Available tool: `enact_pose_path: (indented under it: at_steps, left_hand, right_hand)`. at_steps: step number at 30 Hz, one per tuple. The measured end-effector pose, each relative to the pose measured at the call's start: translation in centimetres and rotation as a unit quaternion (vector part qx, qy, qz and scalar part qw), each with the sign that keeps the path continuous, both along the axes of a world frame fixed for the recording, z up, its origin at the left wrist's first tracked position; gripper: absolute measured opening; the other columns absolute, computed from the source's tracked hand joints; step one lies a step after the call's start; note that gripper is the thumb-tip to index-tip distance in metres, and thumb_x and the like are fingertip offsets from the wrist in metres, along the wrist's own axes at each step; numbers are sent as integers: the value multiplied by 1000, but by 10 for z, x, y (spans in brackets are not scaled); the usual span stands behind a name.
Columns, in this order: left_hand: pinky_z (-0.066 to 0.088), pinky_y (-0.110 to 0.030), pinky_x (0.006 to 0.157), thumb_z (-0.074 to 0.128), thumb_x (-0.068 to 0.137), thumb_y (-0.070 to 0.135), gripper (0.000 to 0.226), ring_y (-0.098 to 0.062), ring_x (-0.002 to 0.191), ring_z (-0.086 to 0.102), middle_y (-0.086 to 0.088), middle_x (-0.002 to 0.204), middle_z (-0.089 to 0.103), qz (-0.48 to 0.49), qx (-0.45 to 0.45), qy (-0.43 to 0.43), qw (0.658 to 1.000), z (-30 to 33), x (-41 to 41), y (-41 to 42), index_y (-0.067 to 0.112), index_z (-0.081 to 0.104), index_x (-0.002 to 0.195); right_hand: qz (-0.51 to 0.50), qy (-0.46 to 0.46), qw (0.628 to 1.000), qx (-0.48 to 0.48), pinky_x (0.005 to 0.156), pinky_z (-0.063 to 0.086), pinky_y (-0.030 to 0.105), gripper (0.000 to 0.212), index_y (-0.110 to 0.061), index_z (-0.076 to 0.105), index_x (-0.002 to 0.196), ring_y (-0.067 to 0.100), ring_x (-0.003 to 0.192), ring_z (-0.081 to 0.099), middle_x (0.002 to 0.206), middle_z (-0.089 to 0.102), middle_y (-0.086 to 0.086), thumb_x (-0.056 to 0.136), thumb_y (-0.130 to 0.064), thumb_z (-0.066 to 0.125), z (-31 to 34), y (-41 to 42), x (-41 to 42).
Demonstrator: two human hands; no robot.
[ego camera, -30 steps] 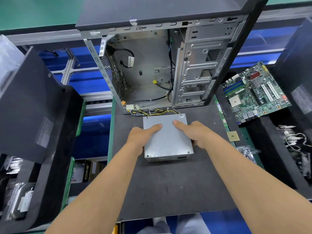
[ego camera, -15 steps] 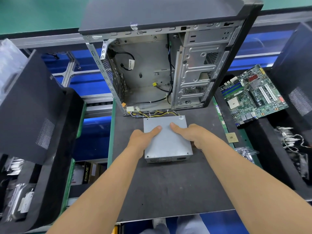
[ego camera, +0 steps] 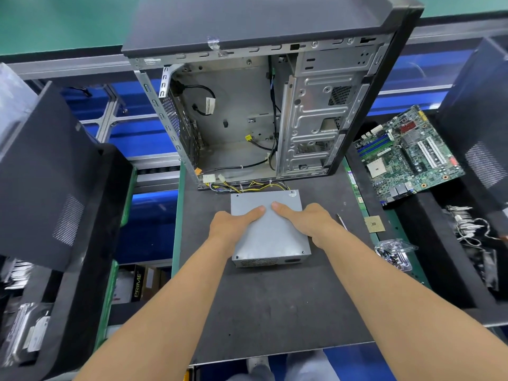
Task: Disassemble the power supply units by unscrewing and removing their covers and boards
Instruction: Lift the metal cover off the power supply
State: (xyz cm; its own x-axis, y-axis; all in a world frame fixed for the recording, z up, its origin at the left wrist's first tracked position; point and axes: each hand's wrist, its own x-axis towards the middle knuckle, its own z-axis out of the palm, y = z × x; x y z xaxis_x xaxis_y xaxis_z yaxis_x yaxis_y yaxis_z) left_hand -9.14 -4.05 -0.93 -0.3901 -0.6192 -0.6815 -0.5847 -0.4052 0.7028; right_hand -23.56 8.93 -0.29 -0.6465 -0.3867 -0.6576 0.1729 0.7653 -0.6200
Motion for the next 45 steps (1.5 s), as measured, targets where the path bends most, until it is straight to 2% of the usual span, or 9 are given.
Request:
enact_pose_path:
  at_steps: [11,15,20,25,28,32,36,39,45]
  left_hand:
    - [61,-43,84,92,47,58,78,-25,85,75,-3,96,77,-10,11,6,1000,0,2,-4,9,72,103]
    - [59,-31,65,90,62,55,58,-17,76,74,2,90,75,-37,2,0,999,2,1,-7,13,65,94]
    - [58,-44,88,86,69,56,65,-27,93,71,-4,104,72,-40,-18,-9,999,0,-1,-7,7,64,108]
    - [53,-31,69,79,75,60,53,-16,84,66,4,95,67,-45,-89,-29,995,0,1,-3,15,62,96]
    - [58,-36,80,80,76,56,54,-20,89,69,0,101,71,-56,-95,-25,994,1,2,-1,12,67,105]
    - [57,-41,90,84,71,56,69,-23,99,67,-2,114,67,-9,-74,-6,997,-2,9,-8,11,55,115]
    - [55,-35,81,79,72,64,76,-23,99,67,-4,112,68,22,-41,-1,999,-2,3,-14,7,61,118]
    - [55,-31,68,81,69,64,71,-20,88,69,-3,104,71,27,-27,7,999,0,-5,-14,9,63,111]
    - [59,-37,76,87,56,67,86,-23,88,70,-3,103,69,34,-6,-8,999,-1,-14,-18,7,59,110]
  right_hand:
    - [19,6,1000,0,87,54,39,83,-7,57,107,24,98,63,111,63,4,65,-76,72,5,0,1]
    - [51,12,999,15,80,50,35,77,-10,56,105,25,99,61,114,62,5,70,-77,67,9,0,-1]
    - [46,9,999,12,89,53,39,82,-8,57,121,27,103,61,119,61,6,75,-76,63,8,-2,3]
    - [32,20,999,-3,82,56,39,67,-12,62,108,25,91,64,107,64,5,79,-72,62,5,-4,9]
    - [26,33,999,-7,72,54,34,54,-19,59,89,19,82,63,97,64,1,80,-71,62,3,-2,11]
    - [-8,-41,998,-37,88,56,40,71,-12,64,110,25,96,67,109,69,4,72,-71,71,-1,3,7]
    - [-35,-86,994,-65,63,49,28,85,-7,59,122,19,94,66,116,67,4,70,-73,70,8,-5,-1]
    - [-44,-88,993,-72,59,50,29,82,-7,58,112,19,87,66,111,67,5,67,-74,72,13,-16,-7]
    - [-59,-59,995,-45,86,58,45,79,-9,59,98,29,93,68,107,67,8,58,-74,79,3,-24,-10]
